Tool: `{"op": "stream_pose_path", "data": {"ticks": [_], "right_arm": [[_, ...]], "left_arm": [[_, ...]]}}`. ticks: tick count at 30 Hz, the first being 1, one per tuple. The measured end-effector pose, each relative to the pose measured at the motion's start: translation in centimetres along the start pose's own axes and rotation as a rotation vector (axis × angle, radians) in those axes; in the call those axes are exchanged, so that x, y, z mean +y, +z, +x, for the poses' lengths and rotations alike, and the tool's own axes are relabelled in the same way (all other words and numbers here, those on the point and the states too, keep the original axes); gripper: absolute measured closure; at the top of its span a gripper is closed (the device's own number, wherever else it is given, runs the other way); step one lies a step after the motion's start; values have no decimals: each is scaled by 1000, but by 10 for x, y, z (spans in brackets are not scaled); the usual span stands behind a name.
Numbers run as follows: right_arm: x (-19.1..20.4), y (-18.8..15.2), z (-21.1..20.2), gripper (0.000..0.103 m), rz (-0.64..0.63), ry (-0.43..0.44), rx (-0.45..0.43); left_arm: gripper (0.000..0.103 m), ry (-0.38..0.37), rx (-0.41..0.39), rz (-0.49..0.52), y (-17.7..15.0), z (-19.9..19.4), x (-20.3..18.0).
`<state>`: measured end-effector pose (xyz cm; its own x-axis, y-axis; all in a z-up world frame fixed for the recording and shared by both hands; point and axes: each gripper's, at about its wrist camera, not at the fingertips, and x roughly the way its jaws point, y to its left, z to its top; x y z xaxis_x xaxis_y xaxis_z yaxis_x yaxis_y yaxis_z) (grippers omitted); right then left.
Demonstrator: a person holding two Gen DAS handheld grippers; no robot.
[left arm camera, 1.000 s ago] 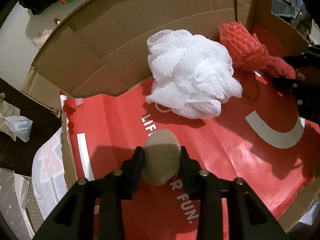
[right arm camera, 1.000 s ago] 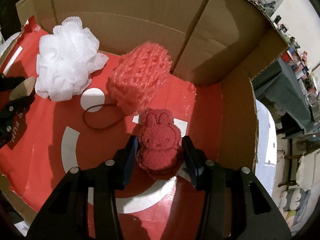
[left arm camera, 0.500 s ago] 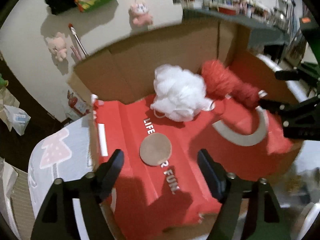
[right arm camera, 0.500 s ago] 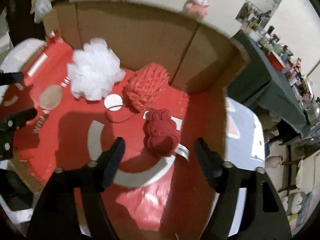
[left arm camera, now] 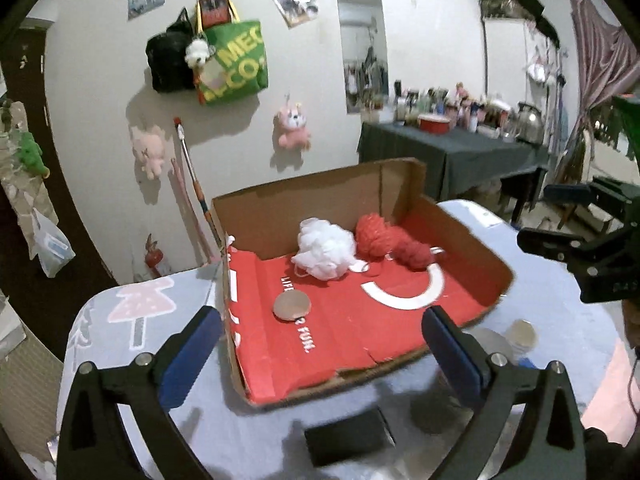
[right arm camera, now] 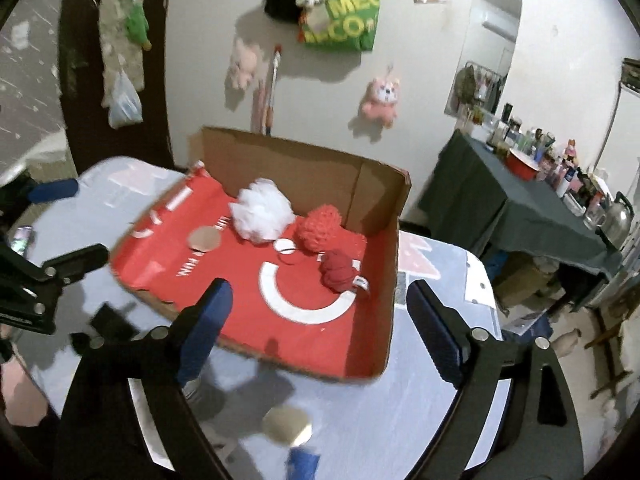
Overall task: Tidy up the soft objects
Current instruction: 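Withdraw both open tools from the box toward the items on the table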
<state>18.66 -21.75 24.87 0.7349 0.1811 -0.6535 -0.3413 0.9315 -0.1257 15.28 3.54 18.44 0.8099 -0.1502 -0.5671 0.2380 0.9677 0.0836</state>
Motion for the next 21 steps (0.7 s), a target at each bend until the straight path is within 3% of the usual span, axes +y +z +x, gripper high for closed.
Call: {"op": "stream_pose_path", "data": {"ticks": [5, 10, 17, 21], "right_arm": [[16, -33, -44, 12, 18, 22, -77], [34, -67, -68, 11, 16, 30, -120], [51, -110, -66, 11, 48, 48, -115], [56, -135, -46, 11, 84, 77, -65]], "left_arm": [[0, -9, -80, -17, -26, -40, -14], [0, -51, -102, -65, -54, -62, -24], [0, -31, -104, -112, -97, -67, -32], [0, -23, -55, -148, -121, -52, -30]]}}
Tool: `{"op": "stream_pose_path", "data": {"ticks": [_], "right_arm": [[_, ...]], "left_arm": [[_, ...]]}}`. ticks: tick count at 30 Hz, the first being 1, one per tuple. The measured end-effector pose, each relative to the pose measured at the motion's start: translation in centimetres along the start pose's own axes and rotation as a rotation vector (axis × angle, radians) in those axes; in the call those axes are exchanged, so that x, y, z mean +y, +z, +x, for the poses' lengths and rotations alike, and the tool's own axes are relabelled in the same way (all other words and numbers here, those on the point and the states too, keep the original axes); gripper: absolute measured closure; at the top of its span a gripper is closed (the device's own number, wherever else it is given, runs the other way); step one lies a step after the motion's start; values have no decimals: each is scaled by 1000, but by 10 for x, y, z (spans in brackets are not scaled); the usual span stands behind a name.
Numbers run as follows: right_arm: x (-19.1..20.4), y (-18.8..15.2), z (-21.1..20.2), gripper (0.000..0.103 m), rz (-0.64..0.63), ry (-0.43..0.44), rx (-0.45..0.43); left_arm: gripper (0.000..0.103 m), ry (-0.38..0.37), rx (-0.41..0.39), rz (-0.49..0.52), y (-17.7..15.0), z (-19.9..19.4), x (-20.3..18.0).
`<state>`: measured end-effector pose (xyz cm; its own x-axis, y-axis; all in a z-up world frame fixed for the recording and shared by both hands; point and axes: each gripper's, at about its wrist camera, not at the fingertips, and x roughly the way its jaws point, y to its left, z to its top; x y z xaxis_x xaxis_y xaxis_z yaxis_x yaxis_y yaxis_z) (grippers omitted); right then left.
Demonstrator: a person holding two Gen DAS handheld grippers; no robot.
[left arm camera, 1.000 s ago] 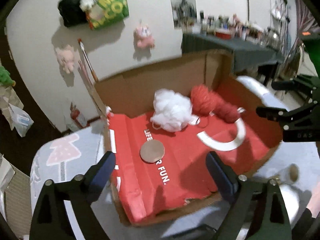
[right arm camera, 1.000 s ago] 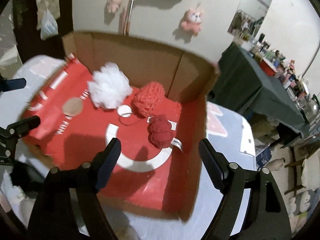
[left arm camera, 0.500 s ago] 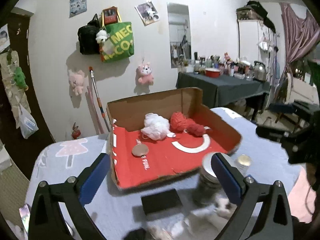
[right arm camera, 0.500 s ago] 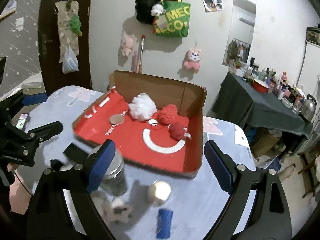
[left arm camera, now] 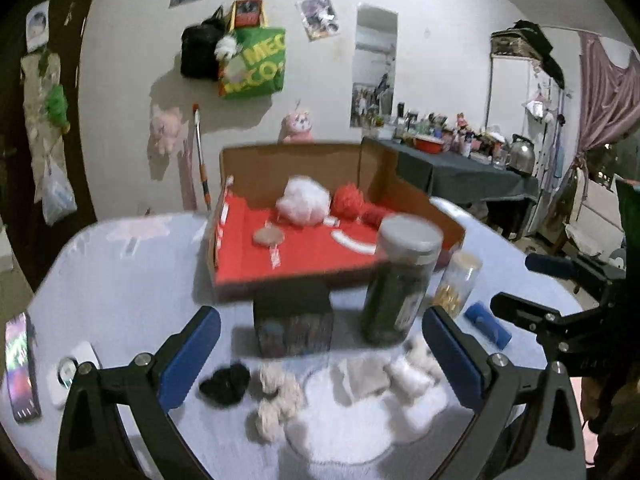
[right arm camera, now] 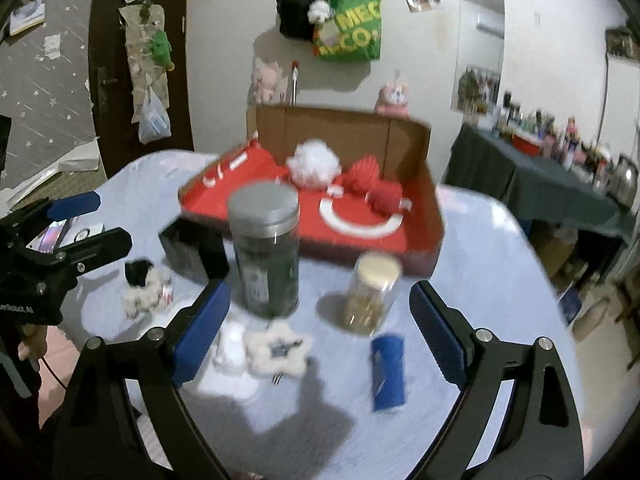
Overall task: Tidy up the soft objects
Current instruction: 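Withdraw both open tools from the box toward the items on the table, then grasp the black fluffy scrunchie with the left tool while the right tool grasps the white fluffy star clip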
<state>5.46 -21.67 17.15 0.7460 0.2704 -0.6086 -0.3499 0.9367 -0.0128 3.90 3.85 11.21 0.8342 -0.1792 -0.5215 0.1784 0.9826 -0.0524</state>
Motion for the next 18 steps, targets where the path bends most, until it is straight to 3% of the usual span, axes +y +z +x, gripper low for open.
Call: {"op": "stream_pose_path", "data": {"ticks": [8, 18], "right_arm": [[1, -41, 44, 11, 55, 31, 114], [4, -49, 66, 11, 70, 45, 156]], "left_arm": [[0, 53, 94, -38, -34, 25, 25], [0, 101, 130, -69, -42, 28, 65]]}}
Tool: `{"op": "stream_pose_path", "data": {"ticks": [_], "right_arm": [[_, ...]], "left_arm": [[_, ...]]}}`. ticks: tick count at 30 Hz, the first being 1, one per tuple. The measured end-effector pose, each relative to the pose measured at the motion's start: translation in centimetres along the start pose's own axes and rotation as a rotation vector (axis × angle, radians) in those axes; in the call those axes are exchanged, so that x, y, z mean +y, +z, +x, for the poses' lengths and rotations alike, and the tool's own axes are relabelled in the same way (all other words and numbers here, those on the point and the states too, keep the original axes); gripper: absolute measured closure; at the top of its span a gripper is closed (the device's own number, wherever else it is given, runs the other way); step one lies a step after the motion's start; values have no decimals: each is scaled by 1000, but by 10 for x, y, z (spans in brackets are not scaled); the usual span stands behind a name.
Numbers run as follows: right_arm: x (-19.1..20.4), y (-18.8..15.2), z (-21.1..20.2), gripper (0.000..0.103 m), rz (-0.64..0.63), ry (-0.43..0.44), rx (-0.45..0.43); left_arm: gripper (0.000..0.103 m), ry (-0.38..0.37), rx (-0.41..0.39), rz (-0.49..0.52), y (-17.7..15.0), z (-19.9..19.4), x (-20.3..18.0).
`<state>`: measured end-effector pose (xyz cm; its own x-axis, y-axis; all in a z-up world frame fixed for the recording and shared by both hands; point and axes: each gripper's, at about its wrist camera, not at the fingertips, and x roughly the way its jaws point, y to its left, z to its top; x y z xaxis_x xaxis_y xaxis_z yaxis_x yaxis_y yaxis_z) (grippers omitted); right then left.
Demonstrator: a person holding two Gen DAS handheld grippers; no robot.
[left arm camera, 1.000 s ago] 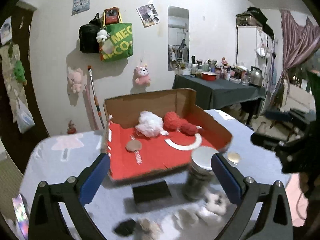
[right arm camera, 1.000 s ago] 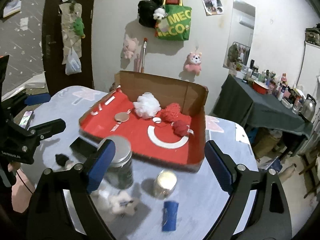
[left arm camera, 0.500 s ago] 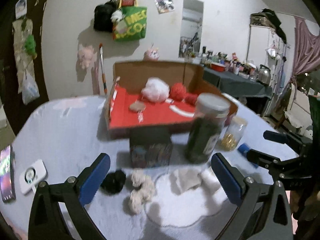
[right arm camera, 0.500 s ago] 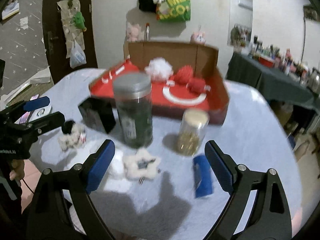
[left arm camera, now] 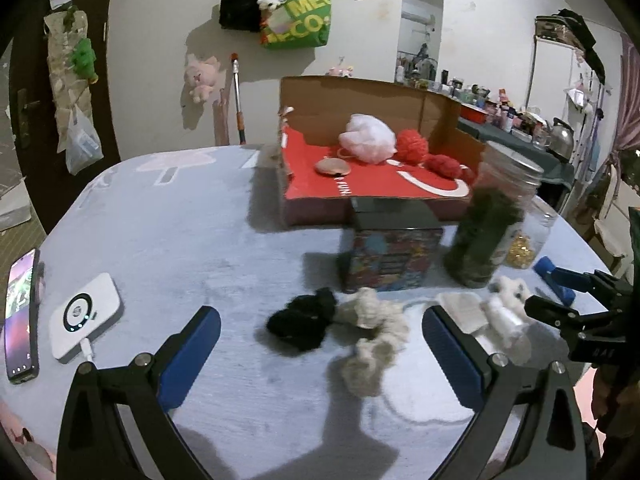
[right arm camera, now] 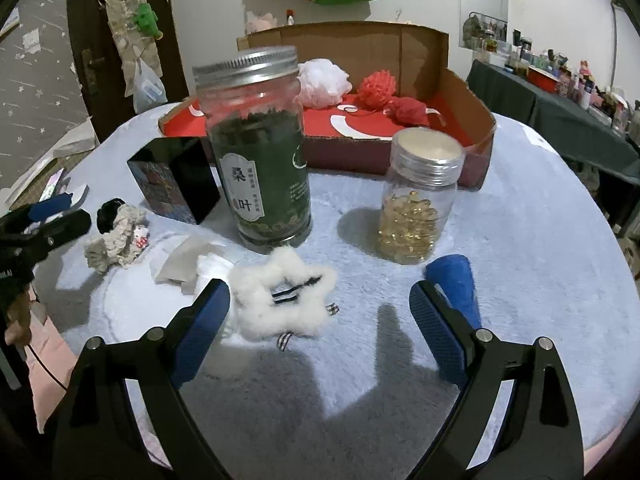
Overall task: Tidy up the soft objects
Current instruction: 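Grasp the black fluffy scrunchie with the left tool while the right tool grasps the white fluffy star clip, then carry the black scrunchie and white star clip over into the cardboard box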
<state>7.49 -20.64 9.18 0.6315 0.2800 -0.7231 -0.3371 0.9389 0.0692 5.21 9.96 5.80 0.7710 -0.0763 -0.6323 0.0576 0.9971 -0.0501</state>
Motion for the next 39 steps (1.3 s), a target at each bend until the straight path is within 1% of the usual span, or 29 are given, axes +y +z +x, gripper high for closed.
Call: {"op": "stream_pose_path", "data": {"ticks": [4, 10, 13, 15, 16, 17, 18, 19, 20, 21, 23, 28, 30, 34, 39], "right_arm": [[-1, -1, 10, 11, 9, 6, 28], [-3, -1, 18, 11, 11, 34, 53], [0, -1, 22, 11, -3, 41, 62], [3, -2, 23, 11, -15, 38, 54], [4, -2, 23, 13, -21, 41, 51], [5, -2, 23, 21, -27, 48, 48], [6, -3, 23, 27, -28, 55, 43], [5, -3, 22, 38, -25, 65, 36], [5, -4, 22, 47, -23, 83, 35], [5, -4, 22, 50, -24, 96, 35], [6, -5, 19, 54, -33, 101, 20], [6, -5, 5, 54, -36, 112, -11], [4, -3, -3, 54, -36, 116, -25], [0, 0, -15, 54, -30, 134, -41], [-3, 2, -20, 54, -35, 150, -41]], "left_arm": [[0, 22, 31, 13, 1, 10, 12], [2, 15, 85, 35, -1, 27, 20], [8, -1, 101, 38, -1, 34, 23], [18, -15, 112, 38, -2, 38, 24], [21, -22, 115, 38, -2, 40, 25], [29, -30, 119, 38, -2, 42, 26], [41, -39, 125, 39, -2, 44, 26], [50, -56, 133, 39, -2, 45, 26], [69, -87, 144, 35, -3, 47, 27], [71, -114, 152, 28, -3, 48, 27], [74, -114, 139, 34, -4, 44, 25], [74, -124, 92, 70, 1, 21, 11], [74, -140, 71, 83, 5, 10, 5], [74, -204, 54, 119, 11, -2, -16], [74, -320, 75, 162, 15, -1, -51]]}}
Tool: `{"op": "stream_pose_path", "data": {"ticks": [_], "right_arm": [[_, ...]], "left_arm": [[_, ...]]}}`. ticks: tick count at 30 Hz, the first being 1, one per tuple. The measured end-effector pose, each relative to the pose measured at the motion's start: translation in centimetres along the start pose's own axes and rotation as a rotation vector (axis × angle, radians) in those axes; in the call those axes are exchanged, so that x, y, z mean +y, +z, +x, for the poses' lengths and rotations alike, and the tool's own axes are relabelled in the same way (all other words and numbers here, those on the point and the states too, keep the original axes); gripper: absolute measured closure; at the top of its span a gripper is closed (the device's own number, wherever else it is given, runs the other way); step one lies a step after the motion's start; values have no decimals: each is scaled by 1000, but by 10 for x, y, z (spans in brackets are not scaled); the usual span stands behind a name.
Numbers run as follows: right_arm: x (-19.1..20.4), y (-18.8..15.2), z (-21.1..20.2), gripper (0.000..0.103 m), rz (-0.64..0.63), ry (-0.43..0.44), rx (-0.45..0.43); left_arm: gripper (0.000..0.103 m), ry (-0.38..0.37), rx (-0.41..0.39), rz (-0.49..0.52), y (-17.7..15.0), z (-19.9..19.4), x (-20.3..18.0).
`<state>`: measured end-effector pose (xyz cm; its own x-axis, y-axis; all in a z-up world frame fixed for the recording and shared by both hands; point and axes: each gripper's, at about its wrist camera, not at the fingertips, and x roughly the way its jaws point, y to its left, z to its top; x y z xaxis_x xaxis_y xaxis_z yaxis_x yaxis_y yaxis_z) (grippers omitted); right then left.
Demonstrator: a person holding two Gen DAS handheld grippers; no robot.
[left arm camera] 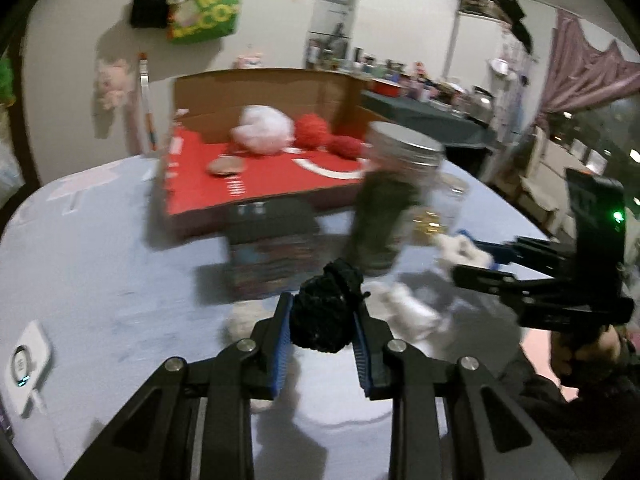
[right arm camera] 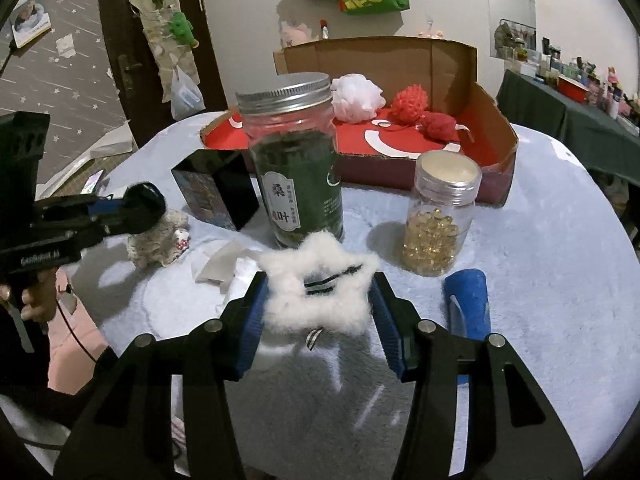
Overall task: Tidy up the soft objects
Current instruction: 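Carry the black scrunchie and white star clip over into the cardboard box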
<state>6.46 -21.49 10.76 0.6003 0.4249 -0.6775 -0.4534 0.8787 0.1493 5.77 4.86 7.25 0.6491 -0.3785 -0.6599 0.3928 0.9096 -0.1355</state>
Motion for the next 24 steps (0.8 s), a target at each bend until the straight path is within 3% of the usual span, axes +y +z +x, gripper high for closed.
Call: {"op": "stream_pose_path", "data": {"ticks": [11, 24], "right_arm": [[1, 0, 2, 54, -19, 47, 15], [-9, -1, 0, 54, -9, 39, 26]], "left_arm": [[74, -114, 61, 42, 9, 35, -38], [74, -59, 94, 20, 13, 37, -26]]}}
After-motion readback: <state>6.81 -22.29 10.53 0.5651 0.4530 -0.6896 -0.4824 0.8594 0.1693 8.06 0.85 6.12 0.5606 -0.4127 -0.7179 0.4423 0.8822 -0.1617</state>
